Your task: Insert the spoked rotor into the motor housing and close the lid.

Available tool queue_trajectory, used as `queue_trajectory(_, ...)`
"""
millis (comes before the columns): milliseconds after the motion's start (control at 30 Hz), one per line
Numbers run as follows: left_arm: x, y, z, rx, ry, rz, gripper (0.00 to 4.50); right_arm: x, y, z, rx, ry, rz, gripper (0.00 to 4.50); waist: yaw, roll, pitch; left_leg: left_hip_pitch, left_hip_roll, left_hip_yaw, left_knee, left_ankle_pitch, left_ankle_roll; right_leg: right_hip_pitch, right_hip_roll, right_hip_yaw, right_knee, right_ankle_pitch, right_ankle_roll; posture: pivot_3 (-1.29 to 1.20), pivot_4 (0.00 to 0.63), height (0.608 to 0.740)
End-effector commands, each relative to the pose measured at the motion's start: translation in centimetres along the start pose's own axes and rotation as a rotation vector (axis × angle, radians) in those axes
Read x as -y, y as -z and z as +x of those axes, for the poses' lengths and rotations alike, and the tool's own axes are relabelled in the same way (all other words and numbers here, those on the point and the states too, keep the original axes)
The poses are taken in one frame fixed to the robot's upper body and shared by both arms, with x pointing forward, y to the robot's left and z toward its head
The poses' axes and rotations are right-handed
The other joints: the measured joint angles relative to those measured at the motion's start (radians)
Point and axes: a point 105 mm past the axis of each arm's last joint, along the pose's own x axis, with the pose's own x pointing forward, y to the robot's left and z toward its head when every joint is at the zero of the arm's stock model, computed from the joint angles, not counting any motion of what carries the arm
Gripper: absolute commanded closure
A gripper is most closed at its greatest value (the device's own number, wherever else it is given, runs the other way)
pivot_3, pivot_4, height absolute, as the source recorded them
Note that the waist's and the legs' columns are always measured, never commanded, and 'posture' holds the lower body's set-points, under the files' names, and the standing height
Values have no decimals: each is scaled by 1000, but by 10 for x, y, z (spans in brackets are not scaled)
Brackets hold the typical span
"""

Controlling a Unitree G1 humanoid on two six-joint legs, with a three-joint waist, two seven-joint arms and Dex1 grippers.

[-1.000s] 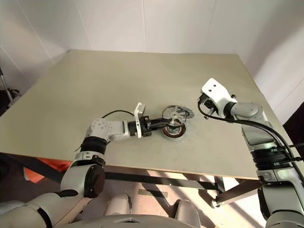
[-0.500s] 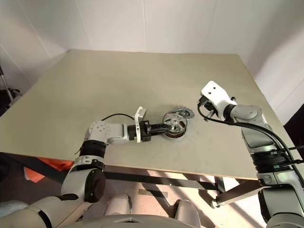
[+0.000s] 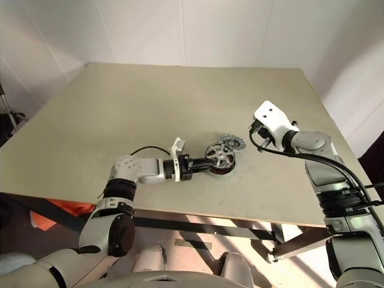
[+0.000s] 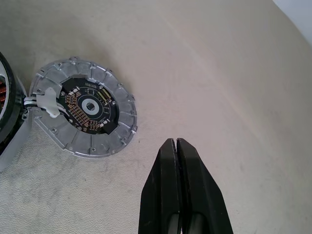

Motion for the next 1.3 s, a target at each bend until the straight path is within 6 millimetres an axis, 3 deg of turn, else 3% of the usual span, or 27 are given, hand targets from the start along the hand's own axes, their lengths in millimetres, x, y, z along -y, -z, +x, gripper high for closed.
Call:
queue_trajectory(33, -3, 6, 4, -27, -17, 7, 4077, 11, -20, -6, 63, 40, -37, 4500, 0, 0, 0, 0, 0, 0, 0, 0, 0, 0, 0, 0, 0, 0, 0, 0, 0, 740)
queue_trajectory(667, -7, 8, -7, -15, -33, 14, 4077, 8, -20, -2, 62, 30, -43, 4500, 0, 0, 0, 0, 0, 0, 0, 0, 0, 0, 0, 0, 0, 0, 1, 0, 0, 740)
queue_trajectory(767, -5, 2, -9, 15, -23, 28, 3106, 8, -21, -2, 66, 28, -44, 4500, 0, 0, 0, 0, 0, 0, 0, 0, 0, 0, 0, 0, 0, 0, 1, 0, 0, 740)
queue_trajectory(1033, 4, -13, -20, 74, 5, 57, 3106, 3, -32, 0, 121, 2, -23, 4500, -2, 0, 0, 1, 0, 0, 0, 0, 0, 1, 0, 0, 0, 0, 1, 0, 0, 740)
queue_trajectory(1133, 12, -16, -29, 85, 27, 97, 3106, -2, -44, -2, 185, -32, 24, 4500, -6, 0, 0, 1, 0, 0, 0, 0, 0, 0, 0, 0, 0, 0, 1, 0, 0, 740)
queue_trajectory(1300, 16, -12, -44, 77, 32, 159, 3106, -32, -56, -4, 251, -153, 54, 4500, -18, 0, 0, 0, 1, 0, -1, 0, 0, 0, 1, 0, 0, -1, 1, 0, 0, 740)
